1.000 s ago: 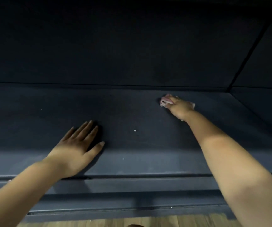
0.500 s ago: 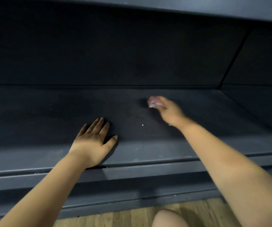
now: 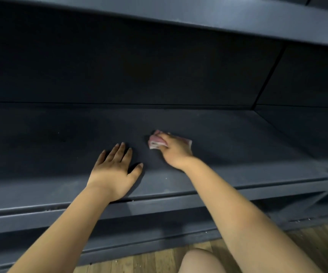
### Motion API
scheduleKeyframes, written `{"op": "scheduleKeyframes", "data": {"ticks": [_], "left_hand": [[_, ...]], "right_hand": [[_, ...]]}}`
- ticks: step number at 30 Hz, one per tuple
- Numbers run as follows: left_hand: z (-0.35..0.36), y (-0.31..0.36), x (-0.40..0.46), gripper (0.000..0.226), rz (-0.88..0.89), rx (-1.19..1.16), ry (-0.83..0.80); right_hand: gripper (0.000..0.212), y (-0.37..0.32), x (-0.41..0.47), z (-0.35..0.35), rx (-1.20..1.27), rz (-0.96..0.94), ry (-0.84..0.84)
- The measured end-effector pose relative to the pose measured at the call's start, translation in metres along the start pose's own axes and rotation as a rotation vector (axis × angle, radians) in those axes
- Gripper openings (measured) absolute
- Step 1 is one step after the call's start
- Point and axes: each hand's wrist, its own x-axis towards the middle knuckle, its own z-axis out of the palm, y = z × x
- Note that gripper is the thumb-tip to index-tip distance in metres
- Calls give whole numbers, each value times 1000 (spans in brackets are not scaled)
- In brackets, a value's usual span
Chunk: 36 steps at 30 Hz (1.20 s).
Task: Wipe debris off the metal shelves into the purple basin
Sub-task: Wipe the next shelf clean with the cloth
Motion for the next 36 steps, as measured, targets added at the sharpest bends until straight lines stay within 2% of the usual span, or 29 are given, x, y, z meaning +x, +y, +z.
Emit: {"op": "scheduleKeyframes", "data": {"ticks": [4,8,12,14,17,22,24,26,29,32,36], "left_hand": [[-1,0,-3,63,-1,-17,5],[-1,-2,-4,64,5,-24,-5],[-2,-1,-4,64,-3,-23,-1],[-2,1,-3,64,-6,-25,-4],[-1,0,-4,63,-8,-33,-7],[0,-1,-5,62,-4,-55,4],[0,-2,-5,61,-2,-54,9],[0,-3,-5,60,6,-42,10],[1,-4,-4,60,11,-24,11],[2,-5,-3,60,10,-19,9],[1,-4,-3,60,7,-22,14]], "right_hand": [[41,3,-7,-12,111,75,-3],[41,70,-29,-48,2,308,138],[42,126,-64,-73,-24,468,176],[38,120,-67,-68,-59,439,181],[24,75,-61,-48,-158,288,195],[31,-7,-56,3,-78,-45,178],[34,-21,-56,9,8,-65,101],[38,-14,-60,-1,120,-19,61],[41,26,-70,-27,38,73,181],[44,88,-79,-58,-33,255,276],[38,157,-98,-89,2,547,369]]}}
